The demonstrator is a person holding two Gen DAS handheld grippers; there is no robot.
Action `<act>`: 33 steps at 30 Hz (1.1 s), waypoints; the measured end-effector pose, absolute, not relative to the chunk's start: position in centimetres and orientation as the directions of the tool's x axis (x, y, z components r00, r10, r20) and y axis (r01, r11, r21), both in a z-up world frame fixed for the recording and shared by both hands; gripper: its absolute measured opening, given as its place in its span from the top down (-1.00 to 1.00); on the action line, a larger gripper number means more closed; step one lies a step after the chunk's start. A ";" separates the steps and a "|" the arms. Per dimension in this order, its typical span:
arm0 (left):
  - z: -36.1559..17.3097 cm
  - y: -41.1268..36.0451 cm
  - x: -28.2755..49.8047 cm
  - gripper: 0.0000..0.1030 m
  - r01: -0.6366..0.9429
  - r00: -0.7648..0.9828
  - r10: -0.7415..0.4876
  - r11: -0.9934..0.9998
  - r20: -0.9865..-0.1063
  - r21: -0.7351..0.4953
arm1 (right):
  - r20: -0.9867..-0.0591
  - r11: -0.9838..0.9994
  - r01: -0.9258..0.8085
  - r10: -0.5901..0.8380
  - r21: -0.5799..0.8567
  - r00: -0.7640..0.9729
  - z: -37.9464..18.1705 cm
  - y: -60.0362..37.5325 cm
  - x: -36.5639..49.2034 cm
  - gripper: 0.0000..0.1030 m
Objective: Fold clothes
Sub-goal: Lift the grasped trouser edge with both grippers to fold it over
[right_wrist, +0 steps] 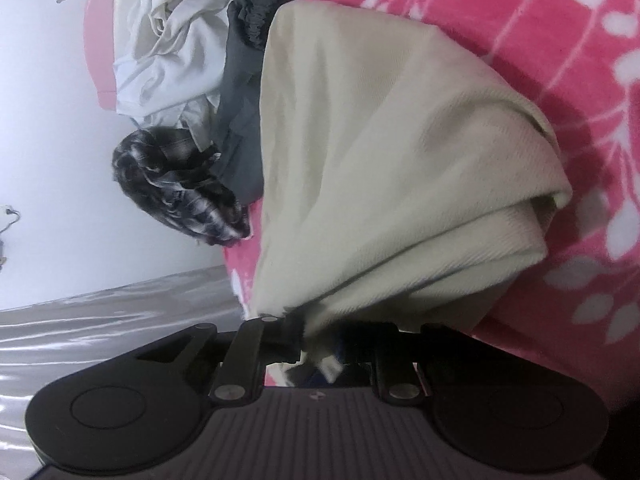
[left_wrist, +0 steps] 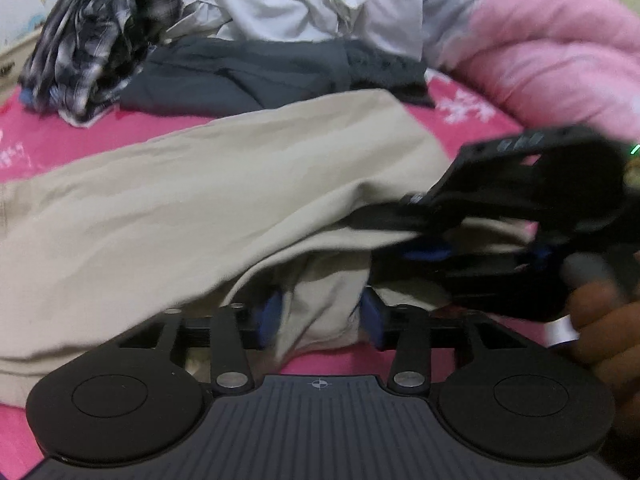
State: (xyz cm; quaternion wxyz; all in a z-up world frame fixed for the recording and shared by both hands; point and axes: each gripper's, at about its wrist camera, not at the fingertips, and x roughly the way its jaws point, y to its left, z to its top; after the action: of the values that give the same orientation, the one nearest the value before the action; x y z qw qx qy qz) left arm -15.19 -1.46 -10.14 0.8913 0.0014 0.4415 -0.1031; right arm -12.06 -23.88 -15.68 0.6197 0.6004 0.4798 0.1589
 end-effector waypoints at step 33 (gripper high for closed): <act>-9.9 -4.3 -16.5 0.68 0.135 0.681 0.009 0.981 -0.733 0.138 | -0.482 0.338 0.363 0.744 0.869 0.462 -13.4 -25.6 -13.0 0.15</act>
State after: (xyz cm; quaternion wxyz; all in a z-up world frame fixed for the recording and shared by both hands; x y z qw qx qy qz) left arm -16.53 -4.33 -9.93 0.9122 0.0907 0.3982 -0.0344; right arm -13.03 -25.60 -13.44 0.6491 0.5564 0.4975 0.1470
